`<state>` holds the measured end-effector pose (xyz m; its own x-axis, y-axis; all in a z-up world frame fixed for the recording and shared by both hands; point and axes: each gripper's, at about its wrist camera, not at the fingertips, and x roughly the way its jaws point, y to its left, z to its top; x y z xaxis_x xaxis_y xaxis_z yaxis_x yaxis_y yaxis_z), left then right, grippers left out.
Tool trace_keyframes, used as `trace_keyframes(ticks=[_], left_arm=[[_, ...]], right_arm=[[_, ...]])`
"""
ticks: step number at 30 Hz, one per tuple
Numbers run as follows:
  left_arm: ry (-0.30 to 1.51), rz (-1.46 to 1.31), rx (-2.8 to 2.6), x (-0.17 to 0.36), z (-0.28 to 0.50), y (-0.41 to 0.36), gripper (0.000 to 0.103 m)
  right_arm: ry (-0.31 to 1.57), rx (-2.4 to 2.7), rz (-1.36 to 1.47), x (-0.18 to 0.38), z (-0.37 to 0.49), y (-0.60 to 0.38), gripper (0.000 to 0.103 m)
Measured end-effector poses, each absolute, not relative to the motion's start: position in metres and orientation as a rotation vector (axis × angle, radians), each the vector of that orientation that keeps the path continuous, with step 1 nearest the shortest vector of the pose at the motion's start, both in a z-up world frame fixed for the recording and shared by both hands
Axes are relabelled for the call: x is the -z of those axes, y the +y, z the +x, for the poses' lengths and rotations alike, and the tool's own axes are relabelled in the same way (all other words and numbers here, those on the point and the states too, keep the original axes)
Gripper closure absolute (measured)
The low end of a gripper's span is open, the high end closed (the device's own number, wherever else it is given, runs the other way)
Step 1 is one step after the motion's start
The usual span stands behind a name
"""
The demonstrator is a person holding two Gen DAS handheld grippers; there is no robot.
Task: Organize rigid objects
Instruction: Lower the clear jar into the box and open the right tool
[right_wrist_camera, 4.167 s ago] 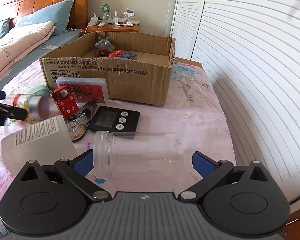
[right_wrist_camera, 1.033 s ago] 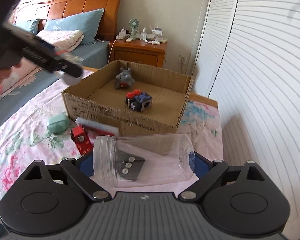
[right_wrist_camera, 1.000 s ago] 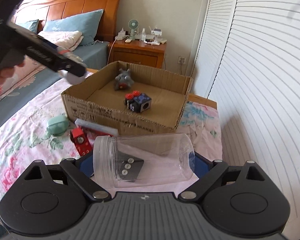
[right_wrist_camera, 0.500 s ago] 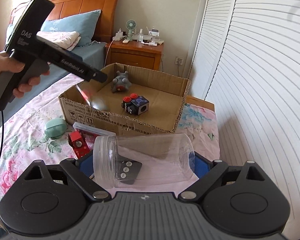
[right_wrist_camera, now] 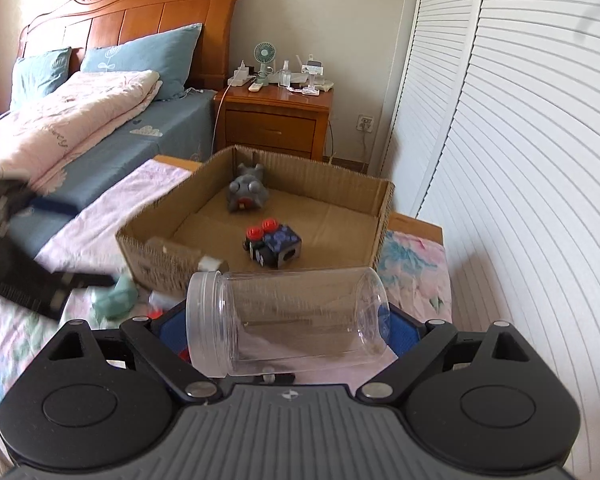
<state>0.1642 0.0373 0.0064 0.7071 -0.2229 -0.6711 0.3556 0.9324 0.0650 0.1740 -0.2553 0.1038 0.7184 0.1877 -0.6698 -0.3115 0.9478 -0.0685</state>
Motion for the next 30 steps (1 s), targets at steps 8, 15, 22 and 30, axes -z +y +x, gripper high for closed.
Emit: trace_keyframes(ticks=[8,15,22,30], left_arm=[[0.708,0.088,0.239,-0.003,0.149,0.07,0.003],[0.698,0.033,0.186,0.003,0.145,0.099,0.003],[0.713,-0.045,0.16,0.013,0.146,0.115,0.003],[0.719,-0.055,0.145,0.016,0.145,0.119,0.003]], right_arm=[[0.765,-0.237,-0.184,-0.112,0.242,-0.243,0.007],[0.81,-0.181,-0.176,-0.11,0.311,-0.234,0.007],[0.833,-0.117,-0.188,-0.099,0.36,-0.222,0.005],[0.84,-0.097,-0.212,-0.091,0.359,-0.214,0.0]])
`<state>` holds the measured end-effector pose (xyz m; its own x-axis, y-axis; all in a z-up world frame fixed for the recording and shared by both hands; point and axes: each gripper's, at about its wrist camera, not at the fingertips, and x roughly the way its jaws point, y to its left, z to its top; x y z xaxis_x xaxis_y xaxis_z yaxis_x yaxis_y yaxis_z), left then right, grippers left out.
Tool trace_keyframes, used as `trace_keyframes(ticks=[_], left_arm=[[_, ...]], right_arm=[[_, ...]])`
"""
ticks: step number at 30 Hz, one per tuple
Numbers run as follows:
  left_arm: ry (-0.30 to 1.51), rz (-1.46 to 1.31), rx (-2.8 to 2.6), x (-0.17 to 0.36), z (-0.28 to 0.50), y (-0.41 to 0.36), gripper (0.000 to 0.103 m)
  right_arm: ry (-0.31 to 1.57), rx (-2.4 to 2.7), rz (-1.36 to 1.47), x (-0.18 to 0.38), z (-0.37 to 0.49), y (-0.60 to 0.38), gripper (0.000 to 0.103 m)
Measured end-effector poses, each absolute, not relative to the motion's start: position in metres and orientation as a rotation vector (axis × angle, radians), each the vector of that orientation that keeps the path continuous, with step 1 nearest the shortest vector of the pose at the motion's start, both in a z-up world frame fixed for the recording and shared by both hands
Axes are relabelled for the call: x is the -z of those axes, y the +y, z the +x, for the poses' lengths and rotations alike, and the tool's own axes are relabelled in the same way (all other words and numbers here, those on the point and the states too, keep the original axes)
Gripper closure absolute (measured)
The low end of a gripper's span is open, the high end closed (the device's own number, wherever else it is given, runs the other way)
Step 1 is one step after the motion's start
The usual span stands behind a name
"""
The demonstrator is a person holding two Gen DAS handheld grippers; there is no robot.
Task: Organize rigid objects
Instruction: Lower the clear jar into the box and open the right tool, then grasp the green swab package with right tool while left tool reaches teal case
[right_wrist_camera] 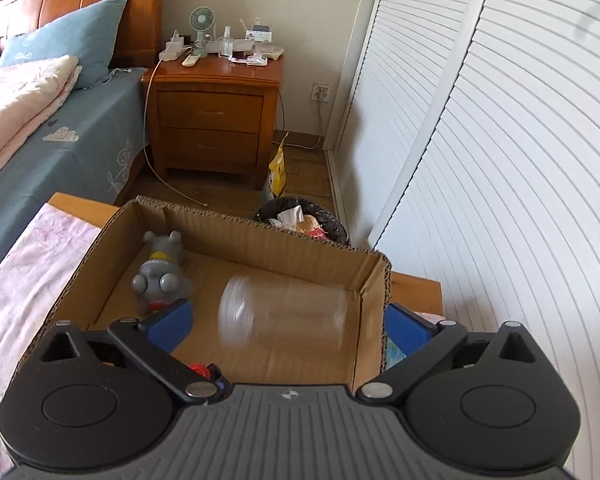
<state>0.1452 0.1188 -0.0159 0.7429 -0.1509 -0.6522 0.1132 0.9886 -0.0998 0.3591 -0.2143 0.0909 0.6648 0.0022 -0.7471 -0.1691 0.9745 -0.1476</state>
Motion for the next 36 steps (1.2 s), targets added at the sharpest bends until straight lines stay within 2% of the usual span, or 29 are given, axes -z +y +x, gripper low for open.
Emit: trace_keyframes(ticks=[18,26,36], left_arm=[[0.758,-0.009,0.13,0.013,0.123,0.104,0.003],[0.783,-0.01,0.149,0.017,0.107,0.094,0.003],[0.825,-0.002,0.165,0.026,0.091,0.083,0.003]], right_arm=[[0.851,-0.185,-0.178,-0.088,0.248,-0.227,0.0],[0.917,-0.314,-0.228,-0.054,0.177,-0.203,0.0],[0.937,-0.355,-0.277,-0.027,0.143,-0.188,0.0]])
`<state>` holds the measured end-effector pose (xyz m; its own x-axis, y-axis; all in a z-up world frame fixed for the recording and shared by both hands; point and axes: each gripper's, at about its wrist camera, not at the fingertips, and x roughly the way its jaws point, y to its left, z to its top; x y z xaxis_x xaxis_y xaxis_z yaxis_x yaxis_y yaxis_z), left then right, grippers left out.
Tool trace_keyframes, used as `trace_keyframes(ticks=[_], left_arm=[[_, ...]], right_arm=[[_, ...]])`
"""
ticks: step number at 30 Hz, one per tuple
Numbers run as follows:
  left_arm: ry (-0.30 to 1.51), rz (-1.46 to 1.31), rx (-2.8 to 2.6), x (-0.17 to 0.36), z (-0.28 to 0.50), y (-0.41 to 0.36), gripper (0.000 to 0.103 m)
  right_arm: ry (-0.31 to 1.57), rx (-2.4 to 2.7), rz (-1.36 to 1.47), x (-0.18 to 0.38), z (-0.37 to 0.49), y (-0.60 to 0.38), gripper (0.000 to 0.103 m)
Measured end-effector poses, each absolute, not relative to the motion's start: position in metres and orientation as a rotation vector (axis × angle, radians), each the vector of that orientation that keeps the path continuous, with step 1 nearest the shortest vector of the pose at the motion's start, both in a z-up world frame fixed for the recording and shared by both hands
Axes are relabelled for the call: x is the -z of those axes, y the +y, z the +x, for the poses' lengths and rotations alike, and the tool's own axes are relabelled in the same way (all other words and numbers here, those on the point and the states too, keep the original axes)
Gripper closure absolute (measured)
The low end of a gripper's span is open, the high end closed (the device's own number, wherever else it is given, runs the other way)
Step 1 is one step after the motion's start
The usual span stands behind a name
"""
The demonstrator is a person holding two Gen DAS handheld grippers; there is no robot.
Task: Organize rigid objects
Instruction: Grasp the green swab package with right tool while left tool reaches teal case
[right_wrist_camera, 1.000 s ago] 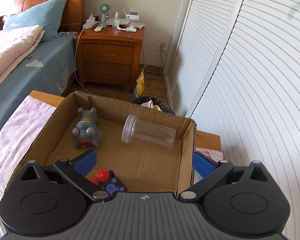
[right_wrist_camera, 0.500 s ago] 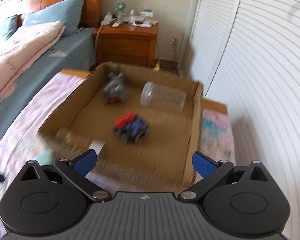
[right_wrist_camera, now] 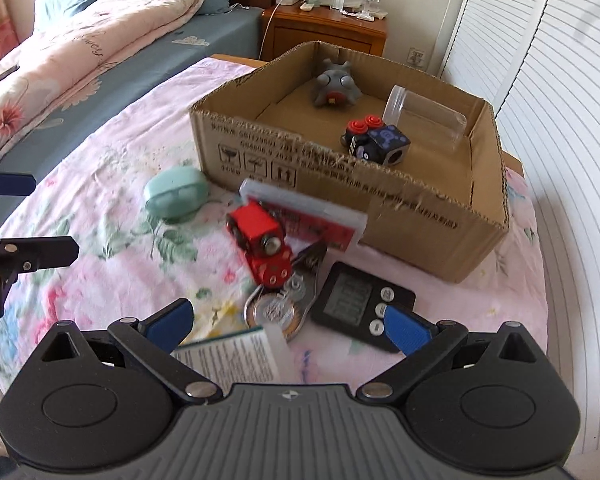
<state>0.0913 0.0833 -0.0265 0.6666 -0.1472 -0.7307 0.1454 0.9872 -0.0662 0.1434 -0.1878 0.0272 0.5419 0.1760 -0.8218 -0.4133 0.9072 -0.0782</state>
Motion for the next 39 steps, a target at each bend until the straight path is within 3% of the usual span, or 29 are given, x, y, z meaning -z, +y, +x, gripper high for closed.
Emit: trace_keyframes(ticks=[13,20,39], left_arm=[[0.853,0.002,0.193,0.034,0.091,0.073,0.003],[0.846,0.012,0.211,0.035,0.09,0.07,0.003],[0.881,0.084,0.307,0.067,0.138,0.069,0.003]], right_arm=[[0.942,-0.407,-0.233,-0.03,0.097,-0.221,0.0],[0.982,-0.478,-0.364,-0.009,0.071,-0.198,0.0],[1.024,-0.291,-0.235,0.015,0.104,-0.218,0.0]])
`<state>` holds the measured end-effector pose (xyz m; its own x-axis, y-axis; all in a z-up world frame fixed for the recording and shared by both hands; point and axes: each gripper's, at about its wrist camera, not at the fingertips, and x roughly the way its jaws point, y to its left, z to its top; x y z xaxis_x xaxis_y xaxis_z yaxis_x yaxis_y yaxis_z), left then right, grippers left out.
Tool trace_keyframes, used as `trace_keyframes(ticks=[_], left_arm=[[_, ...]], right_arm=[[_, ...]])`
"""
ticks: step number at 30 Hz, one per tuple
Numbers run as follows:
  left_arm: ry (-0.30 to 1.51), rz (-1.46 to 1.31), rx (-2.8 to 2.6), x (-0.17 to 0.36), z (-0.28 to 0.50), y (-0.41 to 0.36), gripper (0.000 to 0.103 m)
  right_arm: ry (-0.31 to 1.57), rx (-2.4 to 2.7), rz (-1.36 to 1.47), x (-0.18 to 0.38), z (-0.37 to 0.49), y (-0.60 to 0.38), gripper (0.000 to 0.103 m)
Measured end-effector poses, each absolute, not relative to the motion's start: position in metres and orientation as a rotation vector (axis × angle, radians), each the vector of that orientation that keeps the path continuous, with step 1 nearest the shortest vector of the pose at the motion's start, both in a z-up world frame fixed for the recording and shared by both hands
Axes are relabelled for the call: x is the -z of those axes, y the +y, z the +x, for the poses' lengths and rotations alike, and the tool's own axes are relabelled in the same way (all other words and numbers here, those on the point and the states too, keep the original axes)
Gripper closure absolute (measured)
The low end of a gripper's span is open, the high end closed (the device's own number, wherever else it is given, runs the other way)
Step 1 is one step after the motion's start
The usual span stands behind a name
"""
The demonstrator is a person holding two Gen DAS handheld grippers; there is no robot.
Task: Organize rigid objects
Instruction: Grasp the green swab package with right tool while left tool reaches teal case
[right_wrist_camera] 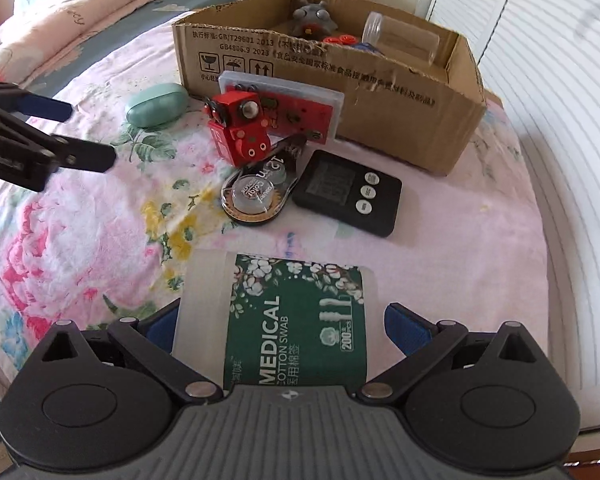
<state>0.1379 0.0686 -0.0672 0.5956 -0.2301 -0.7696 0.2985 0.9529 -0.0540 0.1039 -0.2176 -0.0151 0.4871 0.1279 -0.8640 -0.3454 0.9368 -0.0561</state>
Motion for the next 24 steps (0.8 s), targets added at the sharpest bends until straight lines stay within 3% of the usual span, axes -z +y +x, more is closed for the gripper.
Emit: trace_keyframes(ticks=[19,22,24], left_arm=[[0.877,0.218,0.473,0.082,0.194,0.06,0.001],[0.863,0.22,0.486,0.081,0.199,0.062,0.009],[0.85,0.224,0.497,0.078,0.199,0.063,0.024]], right_arm=[[0.99,-0.322,-0.202,0.018,0.102,-0.222,0.0],[0.984,-0.324,-0.202,0.018,0.101,-0.222,0.0],[0.984,-0.324,-0.201,0.018,0.101,-0.222,0.0]])
